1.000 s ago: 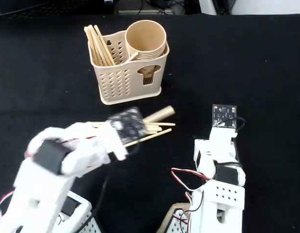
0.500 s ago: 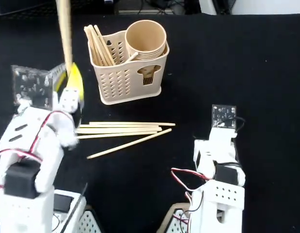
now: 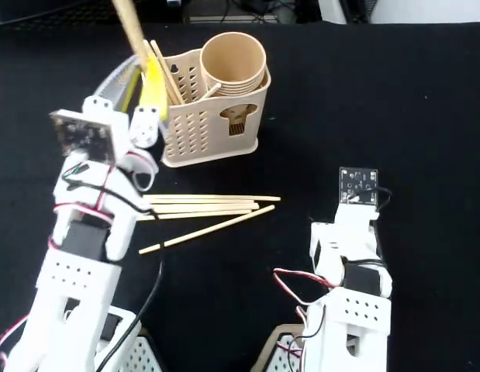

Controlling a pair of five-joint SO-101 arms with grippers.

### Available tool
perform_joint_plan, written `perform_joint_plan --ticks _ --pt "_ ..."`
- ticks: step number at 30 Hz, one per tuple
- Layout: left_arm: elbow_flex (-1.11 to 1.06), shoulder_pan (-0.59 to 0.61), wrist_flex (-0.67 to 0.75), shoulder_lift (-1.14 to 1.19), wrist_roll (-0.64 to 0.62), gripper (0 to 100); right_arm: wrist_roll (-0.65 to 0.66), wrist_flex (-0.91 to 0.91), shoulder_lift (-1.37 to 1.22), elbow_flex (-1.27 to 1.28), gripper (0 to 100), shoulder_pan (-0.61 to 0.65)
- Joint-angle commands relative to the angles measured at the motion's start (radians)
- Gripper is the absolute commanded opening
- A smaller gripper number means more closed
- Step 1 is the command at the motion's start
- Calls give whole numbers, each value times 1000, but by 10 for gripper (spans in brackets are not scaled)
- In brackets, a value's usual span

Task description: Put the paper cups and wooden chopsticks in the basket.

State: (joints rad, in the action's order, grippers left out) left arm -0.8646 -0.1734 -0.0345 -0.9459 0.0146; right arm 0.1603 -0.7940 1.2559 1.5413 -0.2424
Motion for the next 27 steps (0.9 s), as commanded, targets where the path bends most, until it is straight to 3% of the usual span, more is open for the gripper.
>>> perform_joint_plan --ticks 1,5,18,27 --pt "93 -19 29 84 -78 30 -8 29 15 4 15 -5" --pt "127 -1 34 199 -138 30 -6 29 15 4 15 -5" --pt "269 96 34 463 -141 30 -3 29 15 4 15 -3" --pt "209 90 34 525 -141 30 -2 29 15 5 15 25"
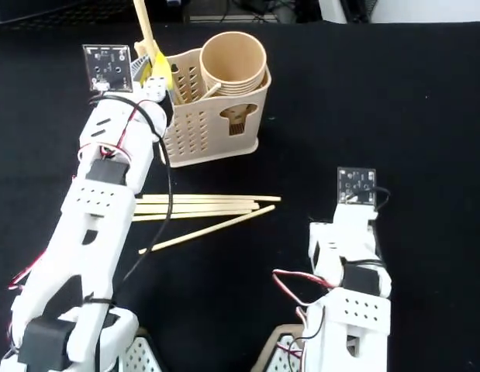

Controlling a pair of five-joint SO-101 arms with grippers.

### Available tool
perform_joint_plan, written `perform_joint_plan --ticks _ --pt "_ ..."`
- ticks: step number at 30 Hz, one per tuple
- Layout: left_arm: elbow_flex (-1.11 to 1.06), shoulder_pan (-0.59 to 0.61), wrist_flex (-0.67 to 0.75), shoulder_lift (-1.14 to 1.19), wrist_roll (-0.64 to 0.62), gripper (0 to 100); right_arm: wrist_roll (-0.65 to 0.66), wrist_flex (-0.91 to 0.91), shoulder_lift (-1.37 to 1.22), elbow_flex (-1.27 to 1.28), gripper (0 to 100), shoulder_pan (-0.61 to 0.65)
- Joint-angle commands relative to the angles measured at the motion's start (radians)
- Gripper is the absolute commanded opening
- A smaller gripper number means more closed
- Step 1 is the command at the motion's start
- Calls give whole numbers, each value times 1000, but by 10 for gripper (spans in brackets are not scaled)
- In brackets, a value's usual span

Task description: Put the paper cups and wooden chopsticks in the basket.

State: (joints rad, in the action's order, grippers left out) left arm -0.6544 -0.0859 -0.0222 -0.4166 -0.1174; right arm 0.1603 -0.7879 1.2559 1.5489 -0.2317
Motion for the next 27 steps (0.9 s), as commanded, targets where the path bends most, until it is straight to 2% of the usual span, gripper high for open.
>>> perform_joint_plan --ticks 1,5,9,12,20,22,27 --pt "-12 1 21 -5 -9 30 -2 23 15 -2 15 17" --pt "-42 -1 15 -6 -9 30 -2 23 15 -2 15 18" --pt "-77 -1 15 -14 -9 96 -2 23 15 -2 15 18" --pt "-85 2 14 -29 -9 93 -2 23 15 -2 15 18" --pt "-170 18 -6 -247 -2 94 -2 23 15 -2 17 18" --pt "-180 50 -104 -347 -2 94 -2 23 15 -2 18 18" --pt "-188 139 -525 -586 -3 98 -2 23 15 -2 21 18"
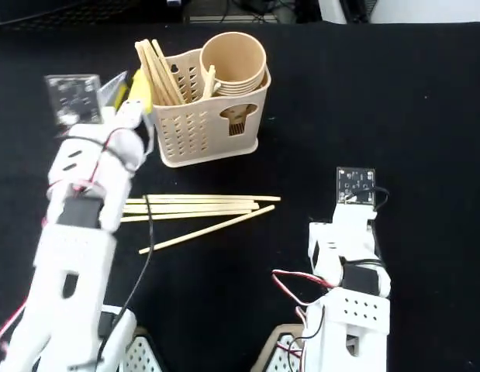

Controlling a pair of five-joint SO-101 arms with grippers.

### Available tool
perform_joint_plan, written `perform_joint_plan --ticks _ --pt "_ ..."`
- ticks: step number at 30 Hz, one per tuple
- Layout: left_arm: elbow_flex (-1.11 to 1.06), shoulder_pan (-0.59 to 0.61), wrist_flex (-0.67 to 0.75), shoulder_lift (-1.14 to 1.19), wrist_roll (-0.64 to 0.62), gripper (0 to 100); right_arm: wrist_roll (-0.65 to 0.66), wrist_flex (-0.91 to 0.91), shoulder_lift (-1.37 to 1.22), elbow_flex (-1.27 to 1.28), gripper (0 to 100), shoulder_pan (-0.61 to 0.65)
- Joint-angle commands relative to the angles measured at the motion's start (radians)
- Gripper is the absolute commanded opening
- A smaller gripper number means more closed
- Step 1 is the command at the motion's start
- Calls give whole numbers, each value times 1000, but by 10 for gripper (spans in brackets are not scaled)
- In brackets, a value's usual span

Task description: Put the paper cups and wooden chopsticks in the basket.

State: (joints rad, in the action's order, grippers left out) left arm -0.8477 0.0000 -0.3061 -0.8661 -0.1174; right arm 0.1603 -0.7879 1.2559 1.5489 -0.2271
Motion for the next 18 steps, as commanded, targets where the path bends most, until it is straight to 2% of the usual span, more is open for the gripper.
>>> perform_joint_plan --ticks 1,3,5,7,10,14,18 --pt "-1 77 -338 -166 -2 98 -2 23 15 -2 32 14" --pt "-44 127 -473 -184 32 99 -6 20 15 -2 76 12" --pt "-91 194 -566 -183 140 99 -8 15 15 -4 123 12" --pt "-163 277 -614 -181 259 99 -2 12 15 -13 143 12" --pt "-277 403 -628 -183 381 99 6 -18 13 -65 118 12" --pt "-423 499 -618 -183 496 99 186 -190 4 -249 102 55" --pt "-526 521 -618 -183 555 99 344 -387 1 -444 102 153"
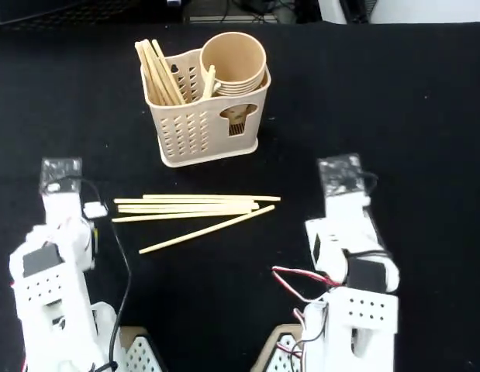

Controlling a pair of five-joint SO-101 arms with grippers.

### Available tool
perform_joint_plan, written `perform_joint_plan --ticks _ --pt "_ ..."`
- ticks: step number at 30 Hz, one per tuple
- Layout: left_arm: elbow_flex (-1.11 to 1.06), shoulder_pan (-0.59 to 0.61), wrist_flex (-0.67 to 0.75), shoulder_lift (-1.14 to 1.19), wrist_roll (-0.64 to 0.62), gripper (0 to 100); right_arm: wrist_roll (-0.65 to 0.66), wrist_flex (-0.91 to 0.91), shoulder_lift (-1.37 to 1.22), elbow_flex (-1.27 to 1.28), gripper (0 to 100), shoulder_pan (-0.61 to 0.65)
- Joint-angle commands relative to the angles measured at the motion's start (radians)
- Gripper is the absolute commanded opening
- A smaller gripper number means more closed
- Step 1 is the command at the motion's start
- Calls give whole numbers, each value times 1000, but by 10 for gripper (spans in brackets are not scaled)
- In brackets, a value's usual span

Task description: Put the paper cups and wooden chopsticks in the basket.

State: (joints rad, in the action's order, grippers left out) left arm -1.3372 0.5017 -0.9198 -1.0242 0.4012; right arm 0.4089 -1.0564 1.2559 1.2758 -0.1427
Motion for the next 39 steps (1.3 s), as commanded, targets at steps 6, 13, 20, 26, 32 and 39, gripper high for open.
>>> perform_joint_plan --ticks 6,13,20,26,32,39 --pt "-116 28 55 -34 31 98 123 -259 -5 -289 103 265" --pt "-127 27 57 -34 28 95 64 -249 -289 -343 103 476" --pt "-127 27 55 -34 28 95 74 -124 -636 -443 100 652" --pt "-128 27 55 -34 28 95 75 78 -823 -449 120 703" --pt "-128 27 55 -34 28 95 173 149 -1003 -481 261 727" --pt "-128 27 55 -34 28 95 175 141 -1228 -653 261 727"
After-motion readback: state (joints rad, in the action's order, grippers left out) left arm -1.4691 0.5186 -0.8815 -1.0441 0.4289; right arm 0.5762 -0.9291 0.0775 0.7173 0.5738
